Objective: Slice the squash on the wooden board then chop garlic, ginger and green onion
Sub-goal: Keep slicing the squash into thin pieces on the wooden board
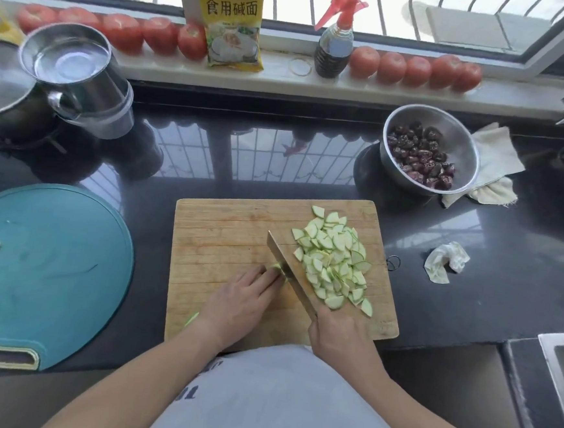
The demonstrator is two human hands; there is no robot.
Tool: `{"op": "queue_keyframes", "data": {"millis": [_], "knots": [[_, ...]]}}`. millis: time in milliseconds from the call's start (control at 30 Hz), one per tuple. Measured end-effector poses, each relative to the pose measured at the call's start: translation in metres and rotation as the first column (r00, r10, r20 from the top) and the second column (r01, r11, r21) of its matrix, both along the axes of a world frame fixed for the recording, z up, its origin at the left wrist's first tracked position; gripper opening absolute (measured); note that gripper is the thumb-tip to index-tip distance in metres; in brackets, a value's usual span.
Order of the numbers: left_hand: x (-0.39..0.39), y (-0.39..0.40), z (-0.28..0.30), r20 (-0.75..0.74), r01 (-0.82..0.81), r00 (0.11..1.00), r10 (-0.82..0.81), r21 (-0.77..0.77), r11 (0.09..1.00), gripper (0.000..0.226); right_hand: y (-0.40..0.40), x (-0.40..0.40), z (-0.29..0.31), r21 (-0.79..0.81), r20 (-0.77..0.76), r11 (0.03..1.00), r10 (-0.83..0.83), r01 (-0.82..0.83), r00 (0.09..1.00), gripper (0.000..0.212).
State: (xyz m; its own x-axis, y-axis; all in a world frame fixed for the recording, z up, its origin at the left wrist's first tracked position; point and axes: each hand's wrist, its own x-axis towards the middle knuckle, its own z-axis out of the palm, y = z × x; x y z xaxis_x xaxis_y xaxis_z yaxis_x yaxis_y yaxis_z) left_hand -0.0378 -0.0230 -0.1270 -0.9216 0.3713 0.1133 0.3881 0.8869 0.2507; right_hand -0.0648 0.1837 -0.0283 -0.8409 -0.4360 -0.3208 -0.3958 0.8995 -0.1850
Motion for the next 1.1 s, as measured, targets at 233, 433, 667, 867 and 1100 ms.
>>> {"op": "queue_keyframes", "data": {"millis": [233, 433, 667, 867, 1100], "knots": [[-0.001, -0.001, -0.001, 0.027, 0.02, 0.999, -0.02, -0.012, 1.0, 0.051, 0.004, 0.005, -0.014, 0.113, 0.057, 0.994, -0.022, 0.016, 0.998, 0.047], [-0.001, 0.0, -0.001, -0.025, 0.019, 1.0, -0.02, -0.021, 1.0, 0.046, -0.021, -0.007, -0.011, 0.026, -0.028, 0.998, -0.052, 0.053, 0.998, 0.011], [-0.001, 0.0, 0.002, -0.07, 0.03, 0.997, -0.035, -0.061, 0.998, 0.046, 0.005, 0.004, -0.013, -0.024, 0.042, 0.992, -0.125, 0.126, 0.991, 0.023], [-0.002, 0.0, 0.004, -0.063, 0.028, 0.997, -0.032, -0.065, 0.997, 0.047, 0.003, 0.007, -0.011, 0.027, 0.04, 0.998, -0.059, 0.058, 0.997, 0.014], [-0.002, -0.001, 0.002, -0.027, 0.035, 0.999, -0.037, -0.075, 0.997, 0.048, 0.005, 0.01, -0.015, 0.09, 0.071, 0.995, -0.036, 0.03, 0.997, 0.027]]}}
